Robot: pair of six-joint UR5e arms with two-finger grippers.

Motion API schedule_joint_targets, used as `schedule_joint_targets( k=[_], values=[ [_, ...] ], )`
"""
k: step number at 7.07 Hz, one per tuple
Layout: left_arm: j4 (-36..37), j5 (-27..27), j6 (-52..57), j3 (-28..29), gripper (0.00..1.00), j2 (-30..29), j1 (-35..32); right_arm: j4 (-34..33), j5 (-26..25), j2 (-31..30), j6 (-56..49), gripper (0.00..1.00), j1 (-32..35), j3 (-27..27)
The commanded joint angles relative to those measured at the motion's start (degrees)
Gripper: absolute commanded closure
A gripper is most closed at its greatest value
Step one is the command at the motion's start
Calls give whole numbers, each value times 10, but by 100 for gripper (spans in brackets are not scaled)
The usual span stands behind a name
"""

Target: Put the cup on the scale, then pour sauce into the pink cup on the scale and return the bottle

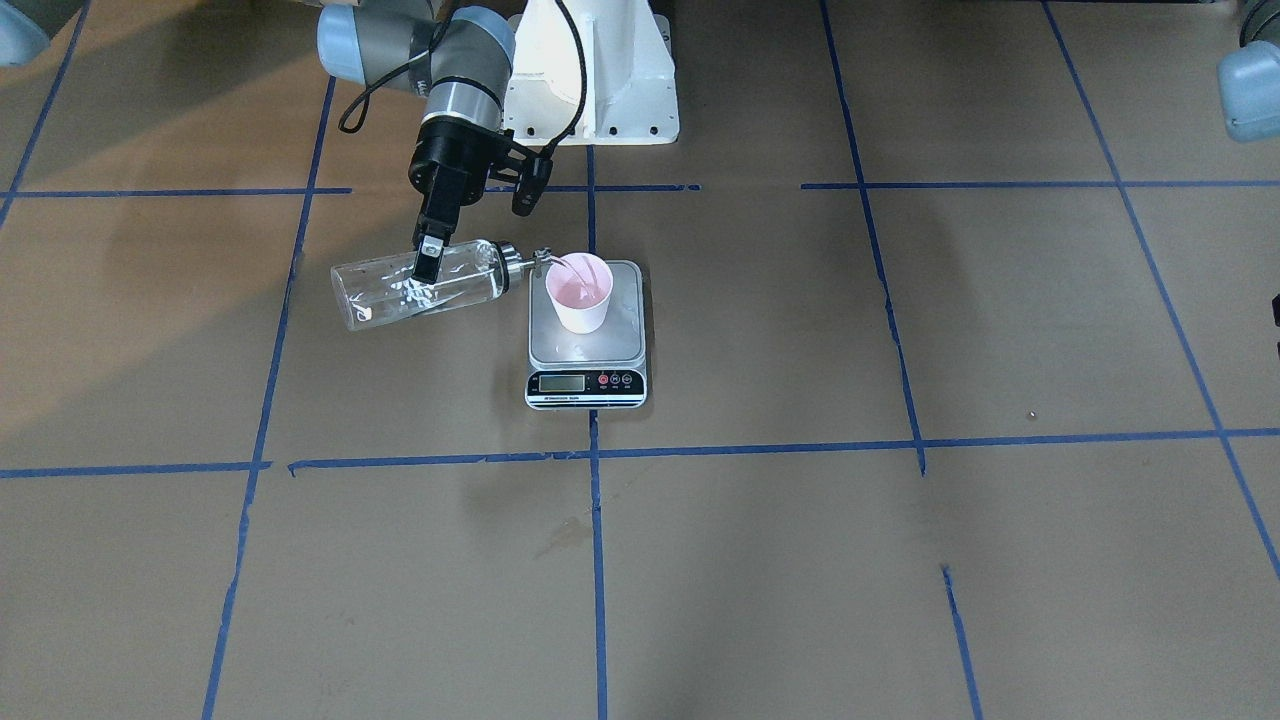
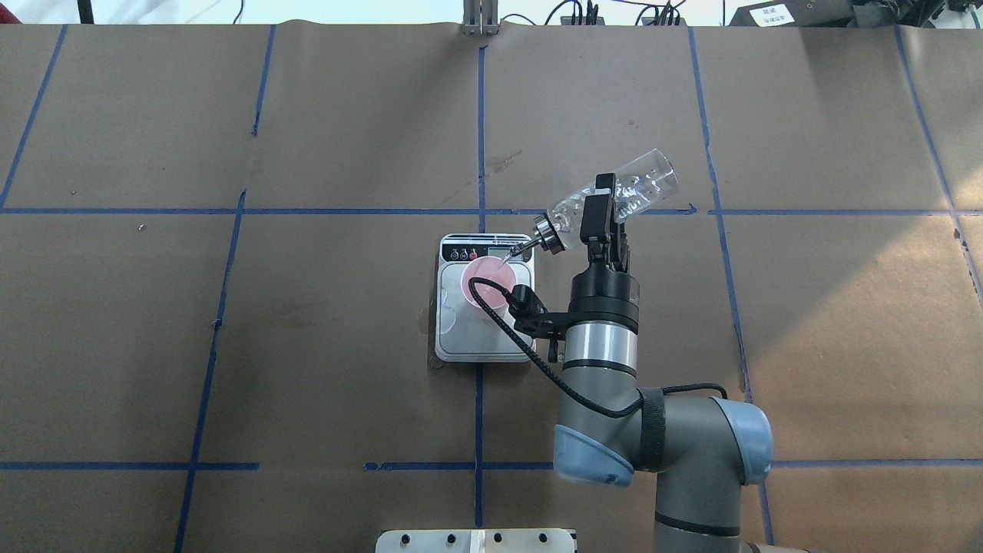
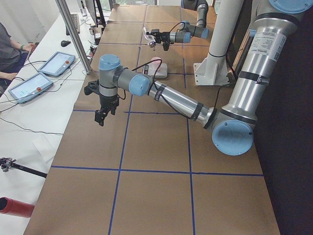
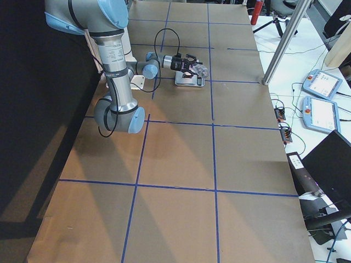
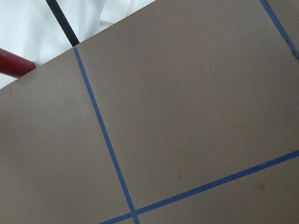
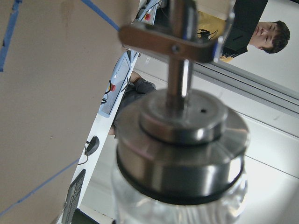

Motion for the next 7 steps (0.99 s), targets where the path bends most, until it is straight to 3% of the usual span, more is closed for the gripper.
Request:
schedule_joint_targets(
  k=[1, 3, 5, 7],
  values=[
    [0, 0, 0, 2, 0, 0, 0, 0, -16, 2, -43, 100, 0, 0],
    [0, 0, 0, 2, 0, 0, 0, 32, -8, 3, -24, 100, 0, -1],
    [1, -1, -2, 1, 0, -1, 0, 97, 12, -2, 70, 100, -4, -31],
    [2, -15, -5, -3, 0, -1, -1, 112, 34, -6, 179, 100, -8, -33]
  ],
)
